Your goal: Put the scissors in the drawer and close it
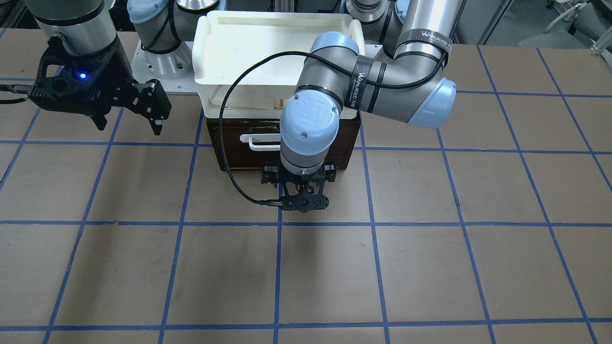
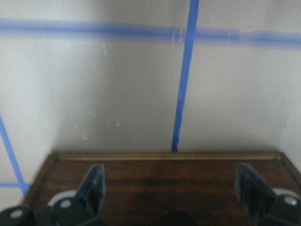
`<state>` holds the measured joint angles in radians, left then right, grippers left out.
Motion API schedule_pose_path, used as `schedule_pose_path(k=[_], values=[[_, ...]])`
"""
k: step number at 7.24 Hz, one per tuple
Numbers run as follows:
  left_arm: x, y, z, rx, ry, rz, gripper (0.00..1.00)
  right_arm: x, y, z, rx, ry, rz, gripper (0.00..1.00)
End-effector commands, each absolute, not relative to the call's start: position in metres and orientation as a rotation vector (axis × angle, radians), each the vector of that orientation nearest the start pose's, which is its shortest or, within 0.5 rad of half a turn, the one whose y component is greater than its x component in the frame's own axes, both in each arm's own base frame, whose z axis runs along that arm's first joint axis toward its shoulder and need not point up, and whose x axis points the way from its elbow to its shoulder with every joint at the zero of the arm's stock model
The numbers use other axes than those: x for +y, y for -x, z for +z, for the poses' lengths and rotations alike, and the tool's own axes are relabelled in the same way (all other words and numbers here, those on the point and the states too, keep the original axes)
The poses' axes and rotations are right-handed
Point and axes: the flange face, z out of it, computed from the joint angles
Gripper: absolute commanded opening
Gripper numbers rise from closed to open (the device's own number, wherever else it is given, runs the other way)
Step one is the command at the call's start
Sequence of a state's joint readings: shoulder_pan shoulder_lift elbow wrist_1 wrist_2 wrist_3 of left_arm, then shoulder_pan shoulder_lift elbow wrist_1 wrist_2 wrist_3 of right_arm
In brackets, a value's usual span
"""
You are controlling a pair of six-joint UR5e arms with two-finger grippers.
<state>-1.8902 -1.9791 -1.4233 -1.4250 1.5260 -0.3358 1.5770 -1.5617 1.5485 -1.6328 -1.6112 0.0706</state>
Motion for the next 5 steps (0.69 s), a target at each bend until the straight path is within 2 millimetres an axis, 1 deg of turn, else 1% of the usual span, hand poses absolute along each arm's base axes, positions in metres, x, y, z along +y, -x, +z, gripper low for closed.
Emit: schedule_pose_path(k=[1,2,3,4,5], values=[[-0.545,0.307,0.447,3.124,-0.101,-0.129,1.0,-0.502,-0.132,0.5,3.176,-0.105,-0.12,1.0],[-0.526,0.288,0.478,3.112,-0.086,-0.129,0.99,-0.502,-0.132,0.5,3.176,-0.105,-0.119,1.0],[-0.508,0.271,0.5,3.107,-0.056,-0.089,0.99,-0.502,-0.132,0.5,3.176,-0.105,-0.119,1.0],[-0.488,0.249,0.521,3.094,-0.017,-0.037,0.98,-0.502,-0.132,0.5,3.176,-0.105,-0.119,1.0],[-0.483,0.226,0.534,3.101,0.04,-0.037,0.98,-0.502,-0.132,0.5,3.175,-0.105,-0.119,1.0]])
